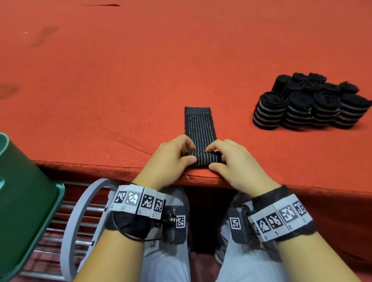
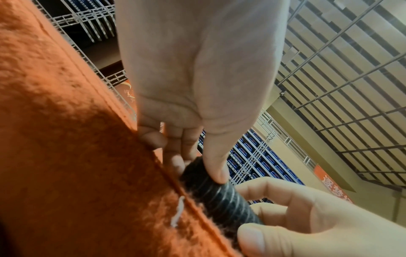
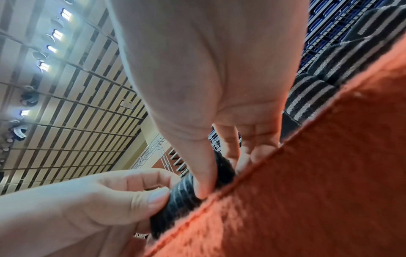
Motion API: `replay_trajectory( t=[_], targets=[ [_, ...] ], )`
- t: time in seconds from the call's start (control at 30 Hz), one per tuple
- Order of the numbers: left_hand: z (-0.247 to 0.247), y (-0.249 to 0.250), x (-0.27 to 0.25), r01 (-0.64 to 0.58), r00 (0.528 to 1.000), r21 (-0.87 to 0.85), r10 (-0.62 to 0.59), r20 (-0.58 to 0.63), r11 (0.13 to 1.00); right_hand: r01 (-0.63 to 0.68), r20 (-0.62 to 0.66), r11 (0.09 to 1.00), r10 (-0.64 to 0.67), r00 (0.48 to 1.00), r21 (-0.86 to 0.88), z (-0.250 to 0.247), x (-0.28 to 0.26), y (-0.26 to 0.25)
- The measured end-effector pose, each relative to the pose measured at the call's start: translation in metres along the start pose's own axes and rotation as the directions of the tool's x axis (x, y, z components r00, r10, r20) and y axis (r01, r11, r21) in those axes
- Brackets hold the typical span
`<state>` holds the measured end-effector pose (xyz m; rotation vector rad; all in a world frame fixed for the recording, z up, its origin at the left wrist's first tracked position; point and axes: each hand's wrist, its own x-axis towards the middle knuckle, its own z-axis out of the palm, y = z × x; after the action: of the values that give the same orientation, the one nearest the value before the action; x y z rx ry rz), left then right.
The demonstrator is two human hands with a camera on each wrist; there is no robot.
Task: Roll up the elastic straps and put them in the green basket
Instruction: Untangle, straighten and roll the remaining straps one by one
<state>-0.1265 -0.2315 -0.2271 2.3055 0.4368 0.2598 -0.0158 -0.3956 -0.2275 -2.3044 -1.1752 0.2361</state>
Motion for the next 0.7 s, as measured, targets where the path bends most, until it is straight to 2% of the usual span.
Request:
replay_trajectory(
  t=[0.2, 0.27, 0.4, 0.53, 0.63, 0.7],
  targets=[
    [-0.005, 0.001, -0.006, 0.027, 0.992, -0.034, -0.022, 0.127, 0.999, 0.029, 0.086, 0.999, -0.033, 0.996, 0.044, -0.010, -0.010, 0.001],
    [-0.005, 0.002, -0.006, 0.034, 0.990, -0.030, -0.030, 0.137, 0.999, 0.029, 0.097, 0.998, -0.035, 0.995, 0.059, -0.010, -0.011, 0.002],
    [-0.002, 0.004, -0.003, 0.012, 0.998, -0.001, -0.012, 0.060, 1.000, 0.009, 0.087, 0.998, -0.015, 0.996, 0.065, -0.007, -0.007, 0.004],
    [0.003, 0.000, -0.002, -0.079, 0.996, 0.006, 0.080, -0.041, 0.997, -0.015, 0.088, 0.998, 0.010, 0.996, 0.056, -0.005, -0.002, 0.005],
    [0.004, 0.000, -0.002, -0.144, 0.987, 0.042, 0.146, -0.065, 0.989, -0.032, 0.095, 0.999, 0.029, 0.995, 0.035, -0.005, 0.002, 0.005],
    [0.003, -0.001, -0.002, -0.146, 0.987, 0.056, 0.149, -0.052, 0.988, -0.039, 0.086, 0.999, 0.036, 0.996, 0.033, -0.004, 0.004, 0.005]
  ],
)
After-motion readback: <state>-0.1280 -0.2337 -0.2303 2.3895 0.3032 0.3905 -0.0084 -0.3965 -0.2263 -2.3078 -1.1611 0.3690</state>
